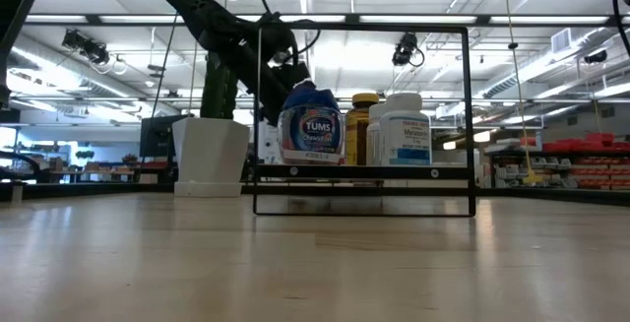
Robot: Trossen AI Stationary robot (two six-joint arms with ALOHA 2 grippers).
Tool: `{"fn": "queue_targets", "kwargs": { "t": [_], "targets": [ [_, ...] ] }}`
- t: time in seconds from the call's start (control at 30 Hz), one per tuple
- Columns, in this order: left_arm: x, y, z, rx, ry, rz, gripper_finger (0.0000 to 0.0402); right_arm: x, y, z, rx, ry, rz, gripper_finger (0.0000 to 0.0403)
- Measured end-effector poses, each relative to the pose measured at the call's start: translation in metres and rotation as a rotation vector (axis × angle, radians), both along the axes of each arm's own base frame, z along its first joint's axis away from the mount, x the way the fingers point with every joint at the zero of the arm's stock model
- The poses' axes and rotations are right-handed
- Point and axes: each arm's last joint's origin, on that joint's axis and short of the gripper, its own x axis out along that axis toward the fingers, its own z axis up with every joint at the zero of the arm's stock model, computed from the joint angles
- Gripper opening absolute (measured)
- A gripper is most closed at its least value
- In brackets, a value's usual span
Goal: Pick and place medicine bottles onto shelf by color
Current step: Put the green medicine bottle on the shelf
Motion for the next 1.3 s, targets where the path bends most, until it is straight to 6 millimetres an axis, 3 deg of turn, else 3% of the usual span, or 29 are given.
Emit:
{"fn": "queue_targets", "kwargs": {
  "t": [0.5, 0.97, 1.3],
  "targets": [
    [0.008, 0.004, -0.017, -0.01, 0.0, 0.007, 0.03, 0.0, 0.0, 0.0, 0.018, 0.004, -0.012, 0.0245],
    [0.009, 0.006, -0.018, -0.015, -0.016, 0.019, 0.0301, 0.0, 0.001, 0.0, 0.029, 0.0, -0.012, 0.0245],
    [0.009, 0.005, -0.021, -0.032, -0.002, 0.012, 0.0364, 0.0, 0.001, 0.0, 0.026, -0.002, -0.012, 0.0245]
  ]
}}
